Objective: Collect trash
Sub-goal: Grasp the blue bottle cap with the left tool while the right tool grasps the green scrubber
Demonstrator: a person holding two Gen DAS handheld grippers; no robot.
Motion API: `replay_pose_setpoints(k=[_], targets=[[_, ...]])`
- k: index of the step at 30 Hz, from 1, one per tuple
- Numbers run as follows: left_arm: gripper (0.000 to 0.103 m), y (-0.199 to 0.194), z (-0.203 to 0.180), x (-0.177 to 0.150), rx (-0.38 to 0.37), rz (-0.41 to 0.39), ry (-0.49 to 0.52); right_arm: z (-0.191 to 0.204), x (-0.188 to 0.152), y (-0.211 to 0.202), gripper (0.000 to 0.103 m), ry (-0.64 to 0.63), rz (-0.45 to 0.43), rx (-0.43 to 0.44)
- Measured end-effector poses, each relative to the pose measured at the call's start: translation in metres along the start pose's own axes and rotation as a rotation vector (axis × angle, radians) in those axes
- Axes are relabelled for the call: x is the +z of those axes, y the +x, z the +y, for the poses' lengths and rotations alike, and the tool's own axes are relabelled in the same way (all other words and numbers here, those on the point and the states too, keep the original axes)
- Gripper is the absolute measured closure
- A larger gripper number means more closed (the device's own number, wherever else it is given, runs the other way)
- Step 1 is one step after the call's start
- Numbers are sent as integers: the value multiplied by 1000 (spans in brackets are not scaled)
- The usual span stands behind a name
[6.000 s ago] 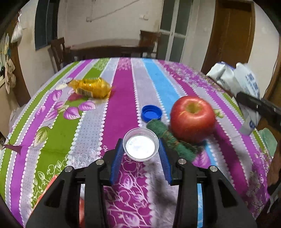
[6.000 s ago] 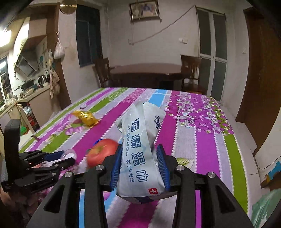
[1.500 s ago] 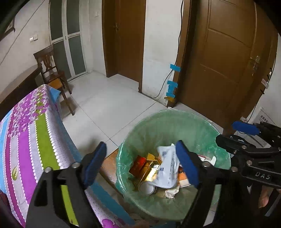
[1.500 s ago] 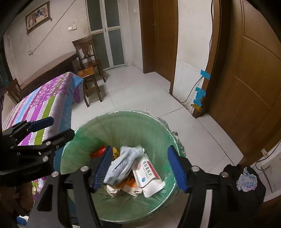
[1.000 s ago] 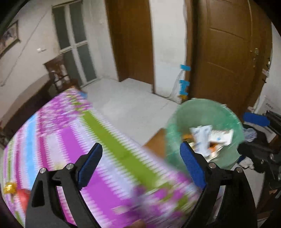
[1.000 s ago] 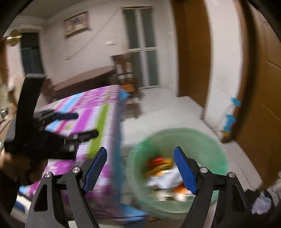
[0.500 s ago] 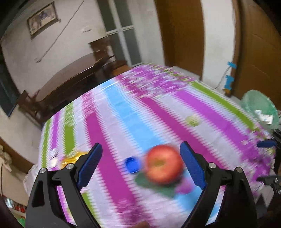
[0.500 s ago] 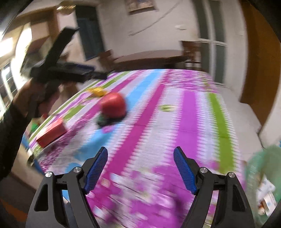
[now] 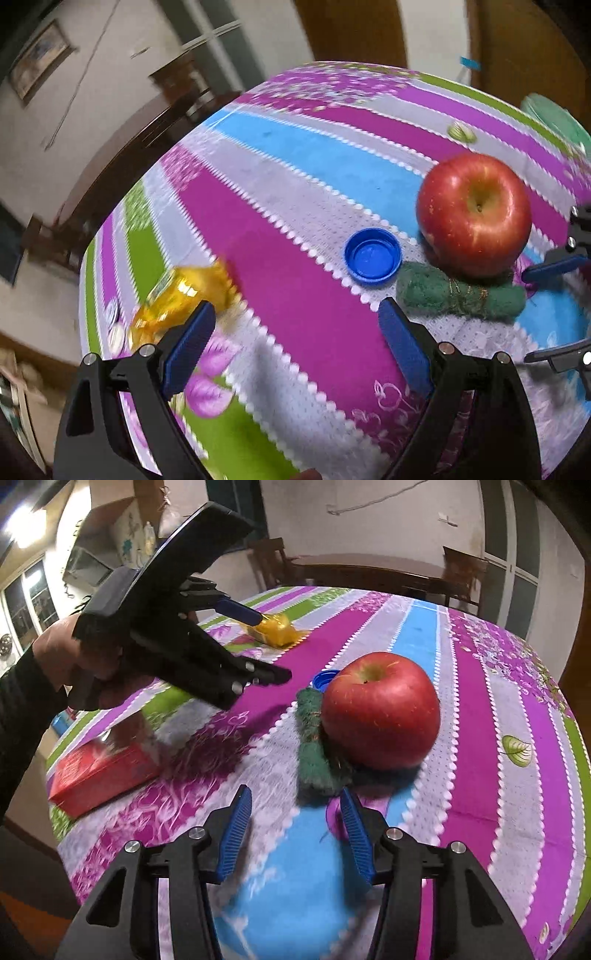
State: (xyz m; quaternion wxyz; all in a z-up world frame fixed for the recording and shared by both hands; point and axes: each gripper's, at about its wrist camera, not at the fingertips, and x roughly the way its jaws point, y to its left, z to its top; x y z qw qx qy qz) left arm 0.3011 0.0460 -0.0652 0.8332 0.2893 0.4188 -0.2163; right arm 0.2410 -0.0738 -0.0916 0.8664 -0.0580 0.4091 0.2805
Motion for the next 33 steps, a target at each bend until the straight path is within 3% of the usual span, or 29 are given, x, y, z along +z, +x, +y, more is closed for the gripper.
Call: replay_pose_setpoints(k=[5,8,9,10,19,23,24,25,27,33], targets=[[17,13,-4,8,-76,-19,55,0,5,11,51,27,14,-32],[22,17,-12,10,-97,-38,101,-5,7,16,67,40,31,-66],[23,17,-13,11,-97,-43,111,-6,6,16,80,35,34,-85],[23,17,-14,12,-105,-50,117,-7,5,13,83,36,36,-77],[36,13,-43,14,-182,-114,213,-28,-44,-33,86,48,70,-94],[36,15,-42,16,-193,-120,217,-28,-59,-47,86,18,89,-65],[36,16,-41,16,-203,-122,216,-27,-59,-50,77,8,85,-63],[35,16,-40,16,-200,-130,222,-25,-57,-53,61,-14,75,-62],[35,18,-39,16,-192,-142,225,-20,-51,-56,51,-42,61,-72],[36,22,-33,19,-246,-147,201,-11,-27,-40,50,-143,96,-20]])
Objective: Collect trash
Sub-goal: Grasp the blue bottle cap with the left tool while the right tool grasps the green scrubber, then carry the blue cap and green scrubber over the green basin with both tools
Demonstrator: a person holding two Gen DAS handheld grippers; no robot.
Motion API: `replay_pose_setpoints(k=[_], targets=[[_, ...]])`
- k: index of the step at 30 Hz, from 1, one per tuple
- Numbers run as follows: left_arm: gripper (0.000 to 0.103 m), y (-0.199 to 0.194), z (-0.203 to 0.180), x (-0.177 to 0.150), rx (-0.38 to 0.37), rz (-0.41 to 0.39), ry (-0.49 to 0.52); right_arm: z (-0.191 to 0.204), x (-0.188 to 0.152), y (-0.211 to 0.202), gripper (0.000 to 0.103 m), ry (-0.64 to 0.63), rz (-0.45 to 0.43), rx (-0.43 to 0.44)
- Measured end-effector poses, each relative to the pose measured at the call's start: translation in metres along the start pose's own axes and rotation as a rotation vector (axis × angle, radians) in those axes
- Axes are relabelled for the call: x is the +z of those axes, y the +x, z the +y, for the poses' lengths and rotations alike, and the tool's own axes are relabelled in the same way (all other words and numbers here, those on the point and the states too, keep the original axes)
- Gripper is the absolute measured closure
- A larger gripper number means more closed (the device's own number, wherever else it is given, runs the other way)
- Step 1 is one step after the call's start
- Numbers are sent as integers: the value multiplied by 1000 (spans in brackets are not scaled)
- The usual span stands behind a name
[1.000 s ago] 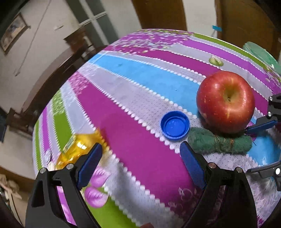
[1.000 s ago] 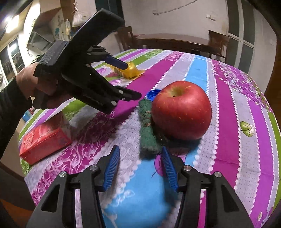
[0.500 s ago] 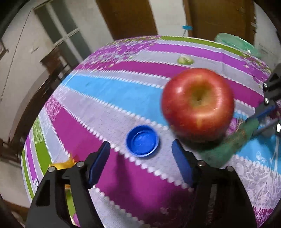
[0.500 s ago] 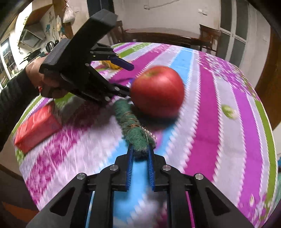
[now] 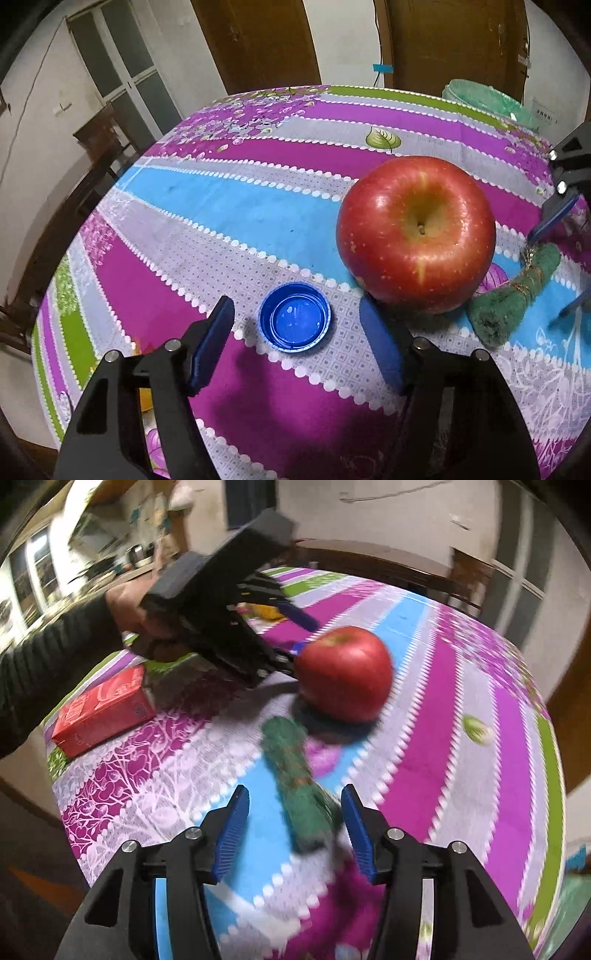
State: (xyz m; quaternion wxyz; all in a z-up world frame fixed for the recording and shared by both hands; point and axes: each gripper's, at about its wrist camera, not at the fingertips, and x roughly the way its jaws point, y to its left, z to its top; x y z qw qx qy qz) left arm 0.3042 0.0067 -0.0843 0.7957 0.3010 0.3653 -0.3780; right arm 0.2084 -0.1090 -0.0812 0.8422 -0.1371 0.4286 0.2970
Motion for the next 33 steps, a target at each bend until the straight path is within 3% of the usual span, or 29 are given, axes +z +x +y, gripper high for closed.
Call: replay_pose_setpoints(k=[2,4,7,8,10,13,18,21,33], targets=[[42,-1,0,-1,-23,-7,0,0,5,5,51,-19,17,6],[56,-2,-3,-2,-51,-12,1,-4,8,11,57,-19,36,16],[63,-2,-7,-2,-48,-19,12,-3,10,22,62,-27,58,32],[63,-2,-8,-2,-44,-20,8,-3,10,24,63,-23,58,30],[64,-2,-7,-2,-37,-22,-6,-4,10,23,77,-8,50,14],[64,-4,-11,-3,-4,4,-44,-6,5,21,84,27,33,6],[64,-10,-22,-3,-3,50,-29,-8,-9,12,84,86,1,-9],[64,-6,-19,3,34,69,-41,-8,-17,6,84,98,-14,-24],[64,18,-38,46,72,124,-35,-30,-43,-28,84,188,-82,-26]])
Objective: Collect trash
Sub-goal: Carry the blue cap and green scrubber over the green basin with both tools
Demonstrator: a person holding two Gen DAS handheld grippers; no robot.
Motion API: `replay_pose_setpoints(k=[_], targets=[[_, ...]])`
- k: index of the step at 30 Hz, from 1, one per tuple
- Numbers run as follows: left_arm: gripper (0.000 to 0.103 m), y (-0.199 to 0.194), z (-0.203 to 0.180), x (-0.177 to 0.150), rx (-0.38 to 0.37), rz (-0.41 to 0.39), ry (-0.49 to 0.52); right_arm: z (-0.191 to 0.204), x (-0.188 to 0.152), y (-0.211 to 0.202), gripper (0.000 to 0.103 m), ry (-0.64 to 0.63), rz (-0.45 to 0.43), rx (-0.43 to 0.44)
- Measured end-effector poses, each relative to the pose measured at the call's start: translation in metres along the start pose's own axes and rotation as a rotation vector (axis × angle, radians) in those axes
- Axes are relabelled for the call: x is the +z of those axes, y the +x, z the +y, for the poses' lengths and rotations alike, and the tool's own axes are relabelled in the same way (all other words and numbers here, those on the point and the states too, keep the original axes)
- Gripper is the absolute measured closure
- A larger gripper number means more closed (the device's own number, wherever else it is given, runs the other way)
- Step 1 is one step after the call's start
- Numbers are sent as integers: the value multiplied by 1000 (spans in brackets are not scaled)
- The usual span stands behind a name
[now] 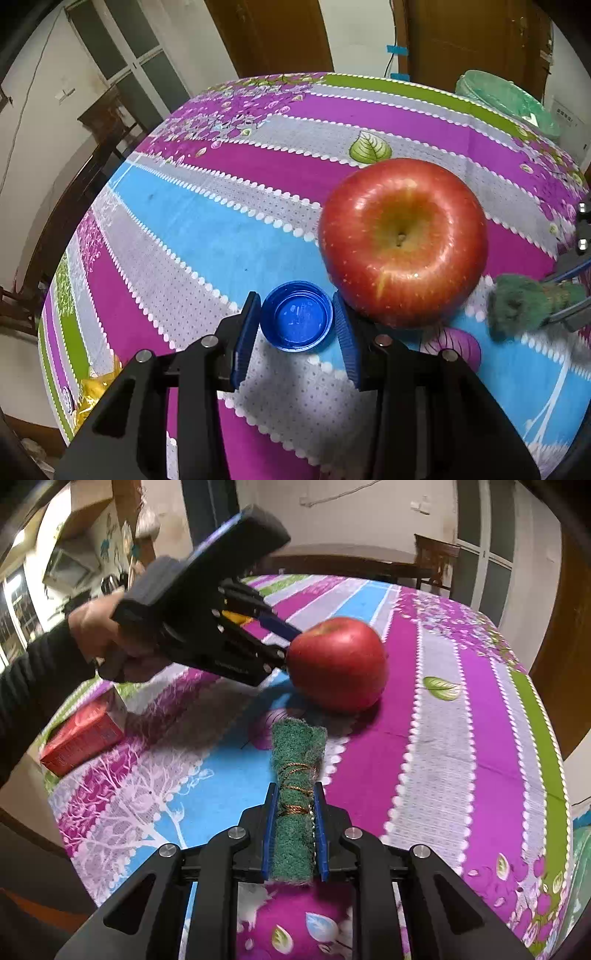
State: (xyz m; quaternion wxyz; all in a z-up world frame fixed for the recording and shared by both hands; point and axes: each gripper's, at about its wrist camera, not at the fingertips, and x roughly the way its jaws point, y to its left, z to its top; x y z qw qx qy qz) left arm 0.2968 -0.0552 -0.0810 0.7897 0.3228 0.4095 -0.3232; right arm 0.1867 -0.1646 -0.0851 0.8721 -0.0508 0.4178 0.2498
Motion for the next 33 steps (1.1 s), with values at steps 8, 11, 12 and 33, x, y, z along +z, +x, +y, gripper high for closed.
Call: replay_pose_setpoints(k=[8,11,12,33], targets=[[64,-41,-2,-9,136,-44,-58,-17,-15,-38,84,51,-107,-23],[64,-82,-15,-5,197,-134,-104,-23,-19,-61,84,63,-186,-71],[64,-93,-21,-3,217,-161,-119,-25,-19,-68,84,65,-211,-94],[64,-137,-217,140,171,-639,-450,-146,-80,-261,84,278,-471,-580]])
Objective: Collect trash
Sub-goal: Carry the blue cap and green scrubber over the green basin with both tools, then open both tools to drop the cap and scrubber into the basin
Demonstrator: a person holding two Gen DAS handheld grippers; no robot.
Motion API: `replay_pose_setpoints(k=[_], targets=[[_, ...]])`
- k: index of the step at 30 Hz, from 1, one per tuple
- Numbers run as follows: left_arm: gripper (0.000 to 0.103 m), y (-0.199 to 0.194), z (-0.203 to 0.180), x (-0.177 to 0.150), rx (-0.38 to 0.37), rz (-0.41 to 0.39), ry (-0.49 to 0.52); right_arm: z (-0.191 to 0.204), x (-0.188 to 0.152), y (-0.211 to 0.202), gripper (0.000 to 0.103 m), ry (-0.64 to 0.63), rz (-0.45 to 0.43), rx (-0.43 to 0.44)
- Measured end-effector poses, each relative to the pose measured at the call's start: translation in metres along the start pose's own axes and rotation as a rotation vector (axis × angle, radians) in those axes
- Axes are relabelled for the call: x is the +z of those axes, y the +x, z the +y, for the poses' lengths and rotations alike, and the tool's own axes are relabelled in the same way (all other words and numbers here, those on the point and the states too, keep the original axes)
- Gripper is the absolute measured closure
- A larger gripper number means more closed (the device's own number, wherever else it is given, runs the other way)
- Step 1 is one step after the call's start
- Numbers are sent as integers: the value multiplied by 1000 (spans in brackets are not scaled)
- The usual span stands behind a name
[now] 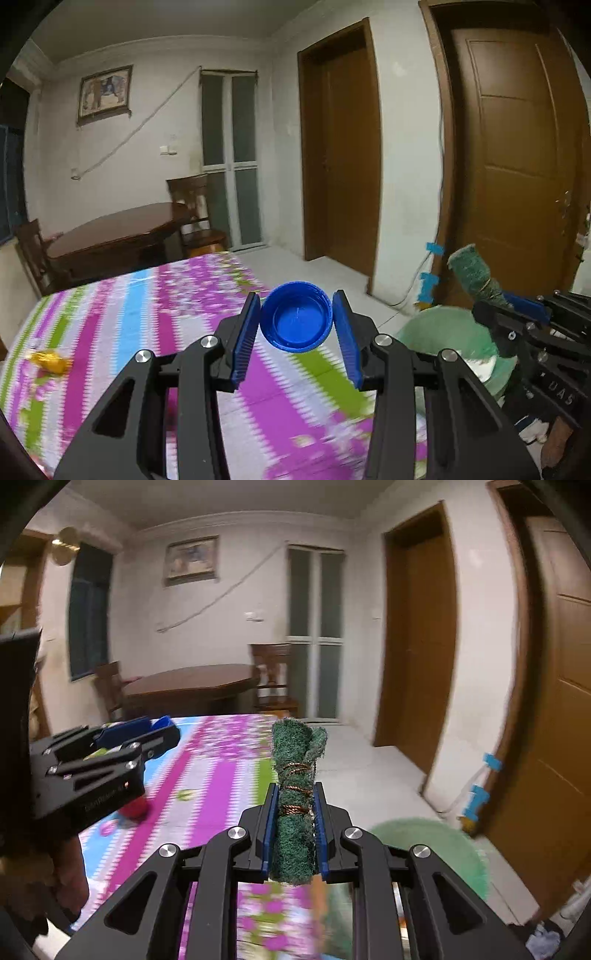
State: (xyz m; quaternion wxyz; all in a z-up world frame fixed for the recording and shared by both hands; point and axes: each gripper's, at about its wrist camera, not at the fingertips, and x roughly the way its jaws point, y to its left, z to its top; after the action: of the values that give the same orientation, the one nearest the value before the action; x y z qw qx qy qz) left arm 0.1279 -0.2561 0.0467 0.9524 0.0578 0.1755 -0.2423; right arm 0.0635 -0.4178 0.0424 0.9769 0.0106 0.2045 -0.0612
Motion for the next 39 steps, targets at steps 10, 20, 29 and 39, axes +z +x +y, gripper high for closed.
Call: replay_pose_setpoints(k=[10,20,29,39], targets=[[64,48,-81,5,-94,38,20,-105,-7,-8,84,71,33,-155],[64,93,-138,-8,-147,139,76,-177,-39,23,84,150,170,-156],[64,130,-165,-29,-137,293,103,-191,-55,65,84,210,291,-124],[64,148,-172,-37,-133,375,110,-200,-67,97,84,219,368,-123]])
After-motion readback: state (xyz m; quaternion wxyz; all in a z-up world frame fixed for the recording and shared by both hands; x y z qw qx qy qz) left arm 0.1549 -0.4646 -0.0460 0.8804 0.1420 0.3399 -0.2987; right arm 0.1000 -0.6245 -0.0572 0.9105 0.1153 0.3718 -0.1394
